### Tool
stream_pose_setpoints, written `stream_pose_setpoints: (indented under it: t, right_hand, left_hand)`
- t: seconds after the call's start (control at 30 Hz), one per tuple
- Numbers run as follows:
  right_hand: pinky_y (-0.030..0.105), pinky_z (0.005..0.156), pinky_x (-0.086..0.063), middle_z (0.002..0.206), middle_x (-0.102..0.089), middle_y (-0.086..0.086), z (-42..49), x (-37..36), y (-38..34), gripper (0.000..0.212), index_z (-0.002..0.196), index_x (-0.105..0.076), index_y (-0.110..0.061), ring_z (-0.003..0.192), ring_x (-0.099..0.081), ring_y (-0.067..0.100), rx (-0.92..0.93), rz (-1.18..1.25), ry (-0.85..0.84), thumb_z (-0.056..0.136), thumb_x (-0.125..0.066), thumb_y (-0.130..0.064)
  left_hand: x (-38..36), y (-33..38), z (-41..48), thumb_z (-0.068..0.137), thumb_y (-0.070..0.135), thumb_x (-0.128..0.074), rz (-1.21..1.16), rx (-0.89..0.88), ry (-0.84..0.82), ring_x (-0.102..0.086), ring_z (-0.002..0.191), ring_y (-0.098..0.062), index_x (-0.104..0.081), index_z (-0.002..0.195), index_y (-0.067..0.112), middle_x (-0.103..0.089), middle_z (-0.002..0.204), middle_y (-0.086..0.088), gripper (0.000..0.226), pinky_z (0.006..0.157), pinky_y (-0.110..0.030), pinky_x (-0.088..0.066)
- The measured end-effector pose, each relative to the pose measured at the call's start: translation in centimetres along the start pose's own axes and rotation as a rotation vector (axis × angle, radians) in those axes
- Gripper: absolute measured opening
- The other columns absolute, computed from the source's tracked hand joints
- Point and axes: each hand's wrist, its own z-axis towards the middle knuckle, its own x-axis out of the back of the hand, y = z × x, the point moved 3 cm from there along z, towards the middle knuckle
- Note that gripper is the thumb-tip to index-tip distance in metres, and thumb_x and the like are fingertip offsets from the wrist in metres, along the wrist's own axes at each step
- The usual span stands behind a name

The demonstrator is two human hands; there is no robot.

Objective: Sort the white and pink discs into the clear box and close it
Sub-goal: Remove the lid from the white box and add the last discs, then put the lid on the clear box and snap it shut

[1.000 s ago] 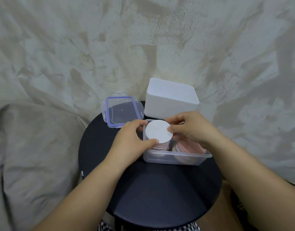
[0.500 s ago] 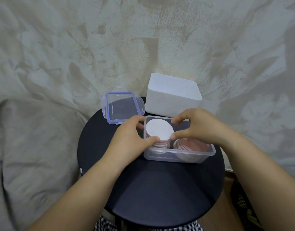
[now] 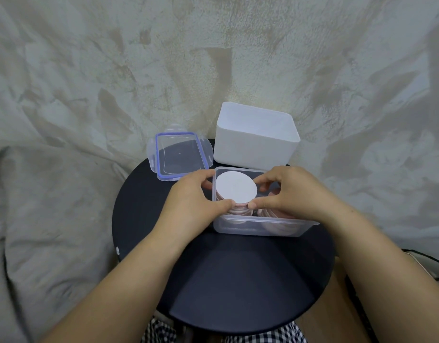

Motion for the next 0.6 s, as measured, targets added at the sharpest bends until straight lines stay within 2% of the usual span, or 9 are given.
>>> stream_pose_setpoints:
  t: [0.23,0.3,0.37,0.43,0.5,0.53,0.6]
  right_hand:
    - [0.020,0.063,-0.042,0.081,-0.059,-0.017,0.0,-0.5,0.4,0.046,0.099,-0.069,-0.035,0.068,-0.054,0.000,0.008,0.001,0.042,0.058,-0.079,-0.053]
    - [0.019,0.067,-0.041,0.085,-0.060,-0.018,-0.1,-0.4,0.4,0.051,0.105,-0.068,-0.034,0.071,-0.054,-0.001,0.017,-0.002,0.045,0.059,-0.078,-0.053]
    - [0.017,0.071,-0.041,0.092,-0.060,-0.018,-0.5,0.0,0.5,0.053,0.109,-0.064,-0.031,0.075,-0.054,-0.002,0.015,0.025,0.068,0.061,-0.079,-0.048]
    - [0.008,0.069,-0.038,0.095,-0.060,-0.015,-1.3,0.4,0.6,0.047,0.109,-0.062,-0.031,0.074,-0.053,-0.004,0.021,0.095,0.120,0.066,-0.079,-0.041]
    - [0.005,0.068,-0.038,0.094,-0.061,-0.015,-2.4,0.5,0.9,0.037,0.104,-0.063,-0.032,0.077,-0.053,-0.004,0.047,0.182,0.197,0.070,-0.077,-0.034]
    - [0.004,0.069,-0.038,0.092,-0.063,-0.015,-2.9,0.5,1.1,0.032,0.101,-0.064,-0.033,0.078,-0.054,-0.004,0.063,0.224,0.230,0.072,-0.076,-0.030]
    - [0.004,0.069,-0.039,0.089,-0.065,-0.013,-4.0,0.0,1.4,0.025,0.097,-0.065,-0.033,0.078,-0.054,-0.003,0.089,0.298,0.267,0.076,-0.074,-0.021]
  left_hand:
    - [0.1,0.3,-0.2,0.066,0.032,-0.079,-0.078,0.016,-0.040,-0.064,0.078,-0.011,-0.057,0.107,0.045,-0.064,0.090,0.014,0.048,0.076,-0.038,-0.056]
    - [0.4,0.2,-0.3,0.074,0.036,-0.073,-0.141,0.032,-0.054,-0.065,0.079,-0.011,-0.056,0.112,0.042,-0.063,0.091,0.014,0.042,0.071,-0.034,-0.058]
    - [1.1,-0.2,-0.2,0.083,0.036,-0.064,-0.138,0.029,0.000,-0.065,0.078,-0.014,-0.057,0.117,0.034,-0.063,0.093,0.014,0.034,0.074,-0.030,-0.056]
    - [2.2,-1.0,0.5,0.089,0.031,-0.057,0.052,-0.056,0.125,-0.062,0.091,-0.015,-0.059,0.118,0.027,-0.063,0.107,0.012,0.029,0.085,-0.024,-0.046]
    - [3.1,-2.3,1.7,0.091,0.028,-0.054,0.369,-0.151,0.166,-0.046,0.120,-0.017,-0.055,0.127,0.022,-0.054,0.130,0.002,0.036,0.099,-0.025,-0.032]
    - [3.2,-3.1,2.3,0.091,0.029,-0.053,0.527,-0.156,0.114,-0.034,0.132,-0.020,-0.047,0.133,0.021,-0.043,0.142,-0.001,0.043,0.107,-0.030,-0.026]
    - [2.9,-4.3,3.3,0.093,0.035,-0.050,0.747,-0.117,-0.037,-0.016,0.141,-0.024,-0.034,0.141,0.022,-0.026,0.152,-0.003,0.053,0.115,-0.039,-0.016]
